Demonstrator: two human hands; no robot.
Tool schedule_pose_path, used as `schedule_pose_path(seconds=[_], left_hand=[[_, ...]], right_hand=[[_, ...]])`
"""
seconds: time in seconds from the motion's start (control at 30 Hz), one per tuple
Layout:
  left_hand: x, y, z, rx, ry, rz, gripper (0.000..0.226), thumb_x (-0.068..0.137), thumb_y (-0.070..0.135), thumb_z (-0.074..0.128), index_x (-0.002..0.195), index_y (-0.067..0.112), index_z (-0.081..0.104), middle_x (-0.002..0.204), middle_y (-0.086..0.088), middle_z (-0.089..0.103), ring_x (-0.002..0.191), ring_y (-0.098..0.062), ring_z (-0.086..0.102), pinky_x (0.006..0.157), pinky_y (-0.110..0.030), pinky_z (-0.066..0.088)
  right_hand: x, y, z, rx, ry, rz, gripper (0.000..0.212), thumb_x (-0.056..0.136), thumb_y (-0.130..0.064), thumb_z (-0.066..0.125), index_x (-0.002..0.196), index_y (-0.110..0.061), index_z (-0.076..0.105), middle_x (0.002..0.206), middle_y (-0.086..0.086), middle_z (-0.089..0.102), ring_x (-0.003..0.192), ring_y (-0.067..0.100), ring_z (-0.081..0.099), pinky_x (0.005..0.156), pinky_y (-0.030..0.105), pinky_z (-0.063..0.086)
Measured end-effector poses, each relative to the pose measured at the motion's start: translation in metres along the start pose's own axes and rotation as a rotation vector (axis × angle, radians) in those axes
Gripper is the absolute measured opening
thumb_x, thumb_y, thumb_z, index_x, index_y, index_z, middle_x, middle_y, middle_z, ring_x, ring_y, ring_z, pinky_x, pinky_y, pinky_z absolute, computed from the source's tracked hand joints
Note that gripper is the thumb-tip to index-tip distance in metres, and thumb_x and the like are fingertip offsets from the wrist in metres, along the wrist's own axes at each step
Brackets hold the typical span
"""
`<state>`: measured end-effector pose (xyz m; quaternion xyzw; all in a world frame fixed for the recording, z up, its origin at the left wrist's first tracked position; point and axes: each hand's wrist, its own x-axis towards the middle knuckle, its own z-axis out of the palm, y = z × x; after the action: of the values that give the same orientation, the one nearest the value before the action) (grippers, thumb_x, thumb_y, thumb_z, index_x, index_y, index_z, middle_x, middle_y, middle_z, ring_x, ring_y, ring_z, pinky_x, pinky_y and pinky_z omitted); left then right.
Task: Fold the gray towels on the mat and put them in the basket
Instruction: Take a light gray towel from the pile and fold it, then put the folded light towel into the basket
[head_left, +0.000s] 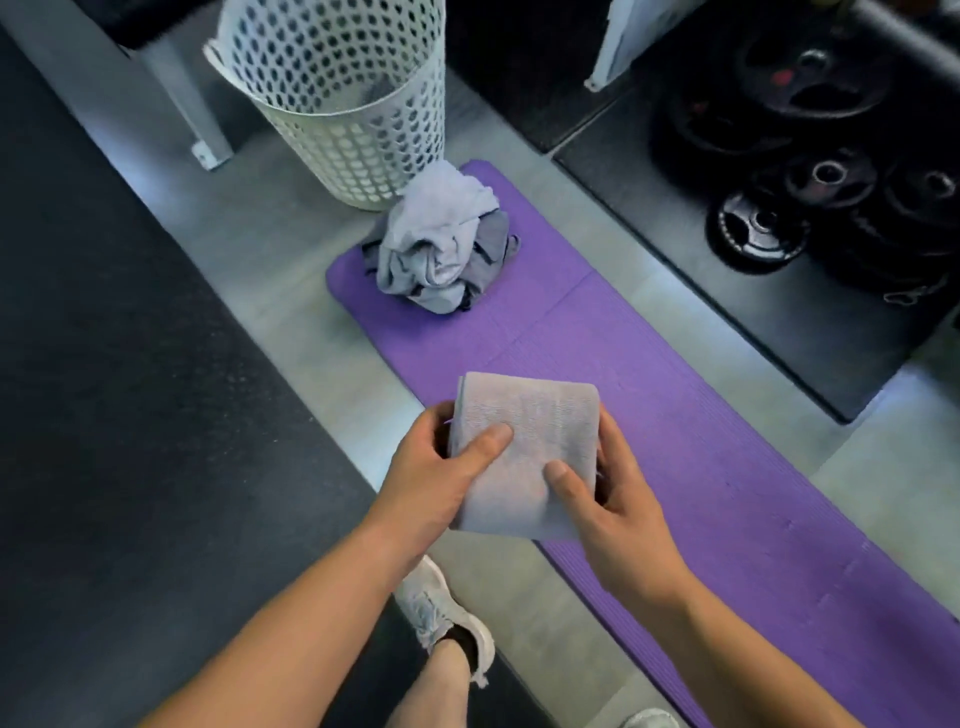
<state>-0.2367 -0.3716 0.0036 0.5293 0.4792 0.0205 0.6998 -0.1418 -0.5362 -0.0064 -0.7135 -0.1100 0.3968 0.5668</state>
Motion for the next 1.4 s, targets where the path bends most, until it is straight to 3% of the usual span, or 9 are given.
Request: schedule_pose_path(seconds=[0.17,0.33,0.47,0.63,0.93,1.03,1.17,1.33,1.4], left_hand=[[0.046,0.063,-0.097,0.022,0.065,0.019,0.062,0.063,0.053,0.083,0.115,0.024,0.065,0.106,0.004,0.076,0.098,-0.016,0.074,0.095,-0.047,0.058],[0.101,0.127,-0.161,0.079,0.072,0.026,0.050,0.072,0.046,0.084,0.113,0.025,0.066,0.105,0.007,0.076,0.097,-0.013,0.074,0.093,-0.046,0.058],[0.163,0.185,-0.199,0.106,0.059,0.051,0.042,0.080,0.039,0.084,0.115,0.024,0.065,0.105,0.007,0.077,0.095,-0.011,0.074,0.091,-0.041,0.059],[0.264,0.257,-0.241,0.165,0.040,0.074,0.037,0.085,0.030,0.080,0.118,0.023,0.064,0.106,0.007,0.076,0.092,-0.005,0.073,0.072,-0.018,0.056],[0.440,0.336,-0.283,0.257,-0.041,0.061,0.037,0.090,0.027,0.075,0.124,0.017,0.062,0.111,0.003,0.074,0.094,-0.007,0.072,0.075,-0.019,0.056],[0.497,0.352,-0.291,0.336,-0.084,0.075,0.041,0.091,0.036,0.074,0.126,0.019,0.059,0.115,0.005,0.072,0.102,-0.009,0.071,0.090,-0.032,0.058],[0.582,0.373,-0.303,0.420,-0.163,0.068,0.042,0.090,0.045,0.073,0.124,0.024,0.060,0.115,0.006,0.072,0.105,-0.015,0.071,0.092,-0.039,0.057],[0.701,0.373,-0.315,0.498,-0.264,0.007,0.049,0.089,0.047,0.071,0.130,0.022,0.059,0.119,0.003,0.071,0.106,-0.016,0.070,0.095,-0.044,0.057],[0.745,0.367,-0.319,0.538,-0.307,-0.039,0.049,0.091,0.045,0.070,0.133,0.024,0.056,0.121,0.004,0.070,0.108,-0.015,0.069,0.096,-0.043,0.056]], right_hand=[[0.066,-0.052,0.096,0.002,-0.045,-0.021,0.061,0.096,-0.025,0.065,0.147,-0.048,0.040,0.126,-0.018,0.066,0.113,0.005,0.065,0.095,0.037,0.055],[0.136,-0.094,0.159,0.041,-0.027,-0.025,0.062,0.091,-0.030,0.069,0.144,-0.051,0.042,0.124,-0.009,0.069,0.111,0.014,0.068,0.095,0.046,0.056],[0.208,-0.131,0.196,0.068,0.001,-0.018,0.068,0.084,-0.050,0.075,0.143,-0.052,0.043,0.122,-0.006,0.069,0.109,0.016,0.069,0.093,0.050,0.057],[0.317,-0.167,0.248,0.136,0.017,-0.047,0.053,0.096,-0.028,0.068,0.142,-0.045,0.048,0.126,-0.006,0.069,0.116,0.017,0.066,0.100,0.052,0.053],[0.485,-0.210,0.302,0.114,0.034,0.014,0.047,0.103,-0.020,0.057,0.142,-0.041,0.045,0.127,-0.016,0.067,0.117,0.006,0.064,0.099,0.038,0.055],[0.539,-0.211,0.309,0.072,0.058,0.031,0.048,0.102,-0.023,0.058,0.146,-0.035,0.042,0.132,-0.011,0.065,0.123,0.009,0.061,0.108,0.044,0.048],[0.615,-0.208,0.320,0.016,0.098,0.048,0.052,0.097,-0.033,0.060,0.145,-0.043,0.041,0.126,-0.018,0.067,0.116,0.006,0.064,0.103,0.046,0.052],[0.715,-0.186,0.344,-0.083,0.184,0.125,0.057,0.098,-0.027,0.060,0.150,-0.035,0.037,0.121,-0.023,0.064,0.107,-0.011,0.061,0.102,0.022,0.049],[0.749,-0.171,0.357,-0.093,0.218,0.152,0.058,0.100,-0.025,0.059,0.152,-0.030,0.035,0.130,-0.015,0.062,0.114,-0.003,0.060,0.104,0.022,0.047]])
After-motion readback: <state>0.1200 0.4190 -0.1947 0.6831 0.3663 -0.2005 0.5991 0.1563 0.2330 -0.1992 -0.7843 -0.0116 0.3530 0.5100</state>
